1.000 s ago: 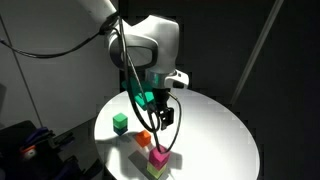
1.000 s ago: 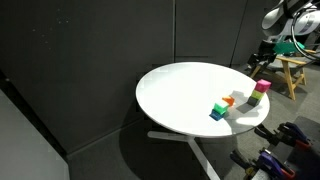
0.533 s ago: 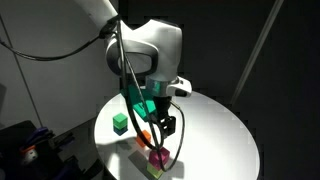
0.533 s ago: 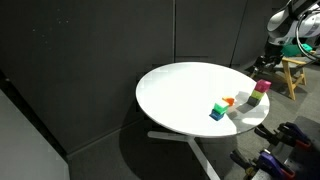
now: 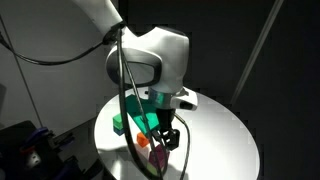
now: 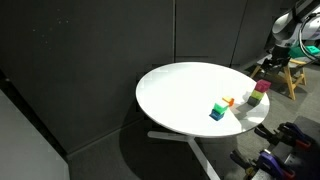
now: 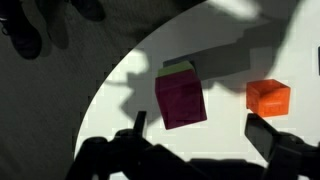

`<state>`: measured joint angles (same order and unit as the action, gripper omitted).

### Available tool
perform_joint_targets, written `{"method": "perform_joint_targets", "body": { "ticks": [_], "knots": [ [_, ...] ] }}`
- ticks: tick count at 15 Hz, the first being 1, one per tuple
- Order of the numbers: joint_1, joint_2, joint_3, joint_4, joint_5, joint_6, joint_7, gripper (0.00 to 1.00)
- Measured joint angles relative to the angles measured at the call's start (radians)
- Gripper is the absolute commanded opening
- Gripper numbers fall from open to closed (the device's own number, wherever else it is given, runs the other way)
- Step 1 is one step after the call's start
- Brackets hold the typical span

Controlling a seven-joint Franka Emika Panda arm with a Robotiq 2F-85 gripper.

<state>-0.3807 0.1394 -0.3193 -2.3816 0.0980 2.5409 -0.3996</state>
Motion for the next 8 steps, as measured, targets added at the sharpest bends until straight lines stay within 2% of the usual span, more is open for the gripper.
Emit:
{"method": "perform_joint_targets", "body": {
  "ticks": [8],
  "knots": [
    [-0.003,0.009,-0.001,0.003,0.000,0.000,-0.001,1.00]
  ]
}}
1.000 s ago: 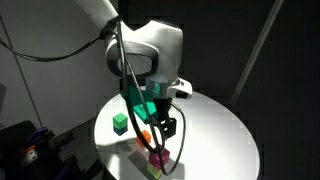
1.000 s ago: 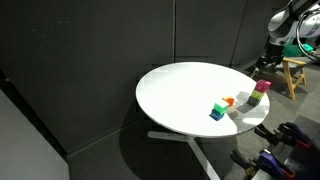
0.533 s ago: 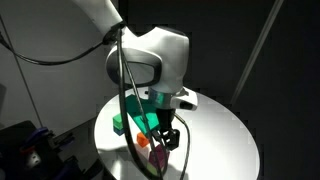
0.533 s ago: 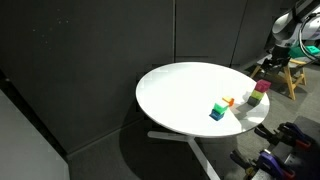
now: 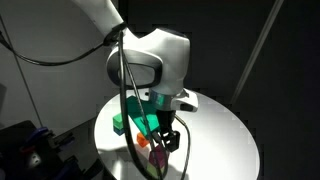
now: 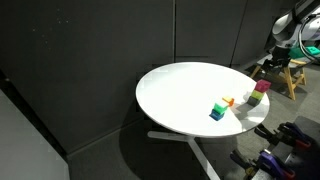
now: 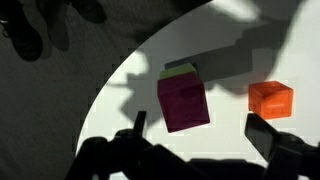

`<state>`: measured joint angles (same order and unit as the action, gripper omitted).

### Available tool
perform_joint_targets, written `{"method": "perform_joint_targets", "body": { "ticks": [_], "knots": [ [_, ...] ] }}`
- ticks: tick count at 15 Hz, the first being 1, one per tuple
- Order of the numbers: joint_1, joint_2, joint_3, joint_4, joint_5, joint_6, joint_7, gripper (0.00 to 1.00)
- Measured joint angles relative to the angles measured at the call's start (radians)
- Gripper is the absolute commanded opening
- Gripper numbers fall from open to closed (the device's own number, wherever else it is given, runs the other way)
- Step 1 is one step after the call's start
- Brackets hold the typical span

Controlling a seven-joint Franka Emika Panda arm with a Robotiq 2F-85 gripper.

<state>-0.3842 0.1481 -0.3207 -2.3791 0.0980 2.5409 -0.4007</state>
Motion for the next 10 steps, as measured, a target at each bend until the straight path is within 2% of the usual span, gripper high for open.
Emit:
{"method": "perform_joint_targets", "body": {
  "ticks": [10],
  "knots": [
    [0.000,0.015,0.002,0.011,0.000,0.000,-0.010,1.00]
  ]
}}
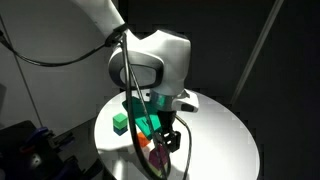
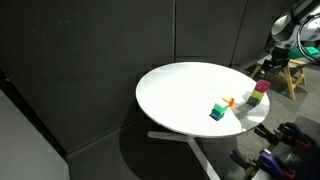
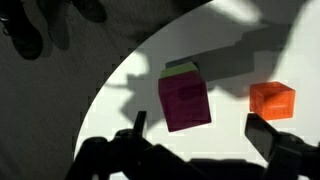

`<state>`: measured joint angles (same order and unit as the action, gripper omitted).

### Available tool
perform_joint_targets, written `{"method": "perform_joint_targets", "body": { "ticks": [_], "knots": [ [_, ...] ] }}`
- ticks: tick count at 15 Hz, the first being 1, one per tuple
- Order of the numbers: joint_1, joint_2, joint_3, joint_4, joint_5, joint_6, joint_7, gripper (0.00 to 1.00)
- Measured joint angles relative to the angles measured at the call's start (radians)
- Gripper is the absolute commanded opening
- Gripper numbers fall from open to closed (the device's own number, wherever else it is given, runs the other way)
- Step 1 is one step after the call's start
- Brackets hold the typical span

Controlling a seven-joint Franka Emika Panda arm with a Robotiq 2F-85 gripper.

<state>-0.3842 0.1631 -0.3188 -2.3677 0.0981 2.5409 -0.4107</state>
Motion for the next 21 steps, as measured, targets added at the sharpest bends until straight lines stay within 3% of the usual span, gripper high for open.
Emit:
{"method": "perform_joint_targets", "body": {
  "ticks": [21],
  "knots": [
    [-0.026,0.169,0.046,0.111,0.000,0.000,-0.018,1.00]
  ]
}}
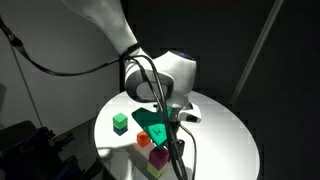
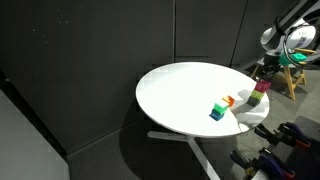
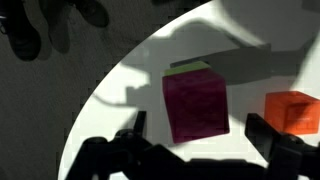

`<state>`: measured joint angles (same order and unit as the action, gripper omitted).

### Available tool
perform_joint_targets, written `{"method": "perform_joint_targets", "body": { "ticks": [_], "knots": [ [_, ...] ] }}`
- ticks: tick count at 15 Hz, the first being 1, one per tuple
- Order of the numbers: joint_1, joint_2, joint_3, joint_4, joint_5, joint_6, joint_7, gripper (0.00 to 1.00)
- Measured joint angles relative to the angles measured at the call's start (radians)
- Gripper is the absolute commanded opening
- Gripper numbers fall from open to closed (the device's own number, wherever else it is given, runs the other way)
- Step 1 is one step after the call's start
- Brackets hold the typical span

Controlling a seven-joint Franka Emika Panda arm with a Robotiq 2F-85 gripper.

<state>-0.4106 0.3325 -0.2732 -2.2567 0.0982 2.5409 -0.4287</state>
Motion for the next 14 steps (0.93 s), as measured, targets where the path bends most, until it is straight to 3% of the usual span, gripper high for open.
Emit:
{"method": "perform_joint_targets", "body": {
  "ticks": [2,3,4,6,10,14],
  "knots": [
    [-0.007,0.016,0.004,0.010,0.000,0.000,-0.002,1.00],
    [-0.010,0.024,0.005,0.015,0.000,0.000,-0.002,0.95],
    [-0.013,0.032,0.006,0.019,0.000,0.000,-0.002,0.73],
    [-0.015,0.049,0.006,0.029,0.000,0.000,-0.002,0.68],
    [-0.016,0.074,0.007,0.042,0.000,0.000,-0.002,0.36],
    [-0.016,0.079,0.011,0.053,0.000,-0.004,-0.001,0.28]
  ]
}}
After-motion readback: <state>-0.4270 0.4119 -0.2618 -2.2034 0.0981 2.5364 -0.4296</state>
